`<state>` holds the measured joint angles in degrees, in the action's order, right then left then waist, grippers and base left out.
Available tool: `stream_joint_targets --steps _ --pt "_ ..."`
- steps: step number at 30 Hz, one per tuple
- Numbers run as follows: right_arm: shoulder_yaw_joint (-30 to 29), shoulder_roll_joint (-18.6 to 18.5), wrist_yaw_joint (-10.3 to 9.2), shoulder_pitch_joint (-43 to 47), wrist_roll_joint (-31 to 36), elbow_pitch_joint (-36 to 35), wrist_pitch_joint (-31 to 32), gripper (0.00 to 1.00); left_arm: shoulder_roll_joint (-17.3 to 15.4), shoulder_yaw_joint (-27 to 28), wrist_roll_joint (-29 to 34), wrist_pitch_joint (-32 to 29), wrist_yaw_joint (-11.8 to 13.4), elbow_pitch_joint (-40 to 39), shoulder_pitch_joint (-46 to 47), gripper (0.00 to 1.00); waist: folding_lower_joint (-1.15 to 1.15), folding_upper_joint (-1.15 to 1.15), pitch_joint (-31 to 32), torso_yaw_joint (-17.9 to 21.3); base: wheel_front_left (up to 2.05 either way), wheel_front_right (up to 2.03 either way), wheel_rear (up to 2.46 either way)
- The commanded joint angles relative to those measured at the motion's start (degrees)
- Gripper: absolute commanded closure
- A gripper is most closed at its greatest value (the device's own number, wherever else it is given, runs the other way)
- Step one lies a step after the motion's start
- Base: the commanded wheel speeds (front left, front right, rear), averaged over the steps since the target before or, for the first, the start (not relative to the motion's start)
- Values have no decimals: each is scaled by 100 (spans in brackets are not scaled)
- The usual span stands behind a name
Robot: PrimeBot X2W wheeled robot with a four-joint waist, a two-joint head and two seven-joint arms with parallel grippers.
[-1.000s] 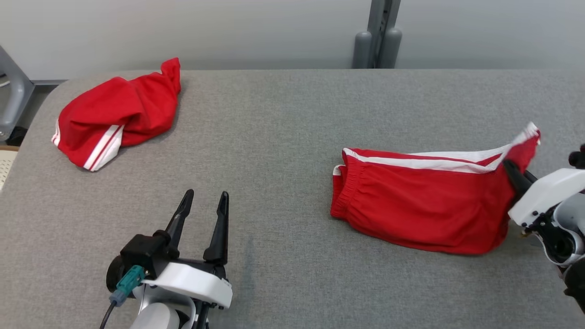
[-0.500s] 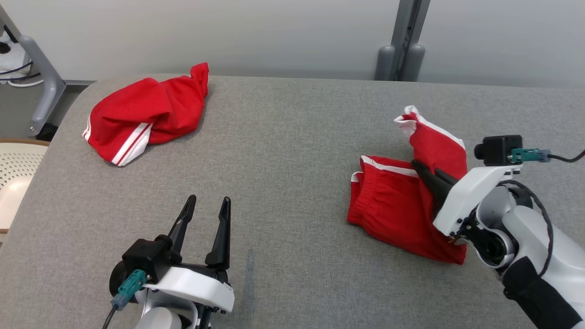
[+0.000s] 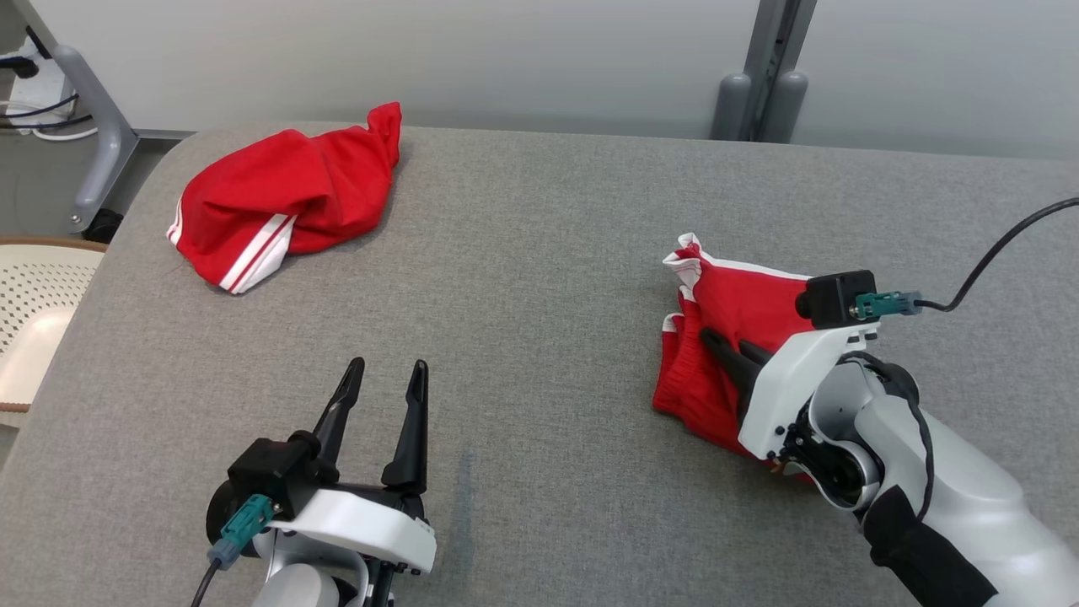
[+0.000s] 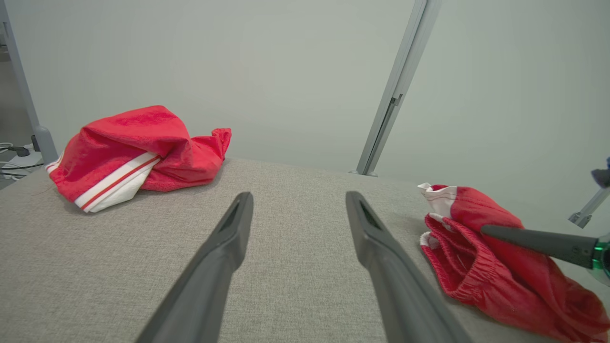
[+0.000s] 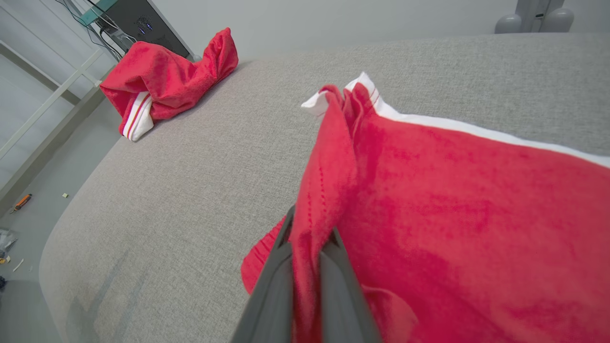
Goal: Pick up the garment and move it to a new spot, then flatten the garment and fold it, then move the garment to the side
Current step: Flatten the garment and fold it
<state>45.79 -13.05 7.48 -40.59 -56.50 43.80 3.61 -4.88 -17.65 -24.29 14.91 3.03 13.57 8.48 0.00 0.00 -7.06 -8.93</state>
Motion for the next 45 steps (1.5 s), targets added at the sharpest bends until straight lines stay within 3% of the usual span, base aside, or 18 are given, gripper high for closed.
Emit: stream_joint_targets --steps 1,2,3,4,11,19,28,29,31,32,45 --pt "14 -11 3 -53 20 27 -23 69 -16 25 -28 29 -5 5 62 0 0 0 4 7 0 0 0" --pt "35 9 3 -51 35 47 -39 54 -11 32 -31 30 -3 9 59 0 0 0 9 17 0 0 0" --pt "54 25 3 -44 47 58 -55 16 -5 34 -34 32 -4 13 55 0 0 0 15 28 0 0 0" --pt "79 37 3 -30 56 50 -68 0 1 37 -36 32 -11 15 50 0 0 0 22 41 0 0 0" --pt "169 -44 3 177 -15 -308 -290 0 24 35 0 32 -29 30 13 0 0 0 79 162 0 0 0" --pt "-296 -423 3 574 -155 -856 -934 0 48 16 36 26 -43 6 -72 0 0 0 139 290 0 0 0" --pt "-824 -674 3 828 551 -623 -1588 0 57 -26 56 26 -87 22 -51 0 0 0 106 370 0 0 0" --pt "-832 -651 3 837 666 -567 -1629 44 58 -31 59 27 -87 26 -38 0 0 0 94 366 0 0 0" --pt "-837 -553 3 870 819 -471 -1681 87 58 -40 66 27 -90 34 -11 0 0 0 61 345 0 0 0" --pt "-813 -506 3 886 869 -434 -1684 100 57 -43 66 27 -95 38 2 0 0 0 42 328 0 0 0" --pt "-134 6 2 537 1241 389 -1673 100 58 10 84 26 -92 -6 147 0 0 0 -175 7 0 0 0"
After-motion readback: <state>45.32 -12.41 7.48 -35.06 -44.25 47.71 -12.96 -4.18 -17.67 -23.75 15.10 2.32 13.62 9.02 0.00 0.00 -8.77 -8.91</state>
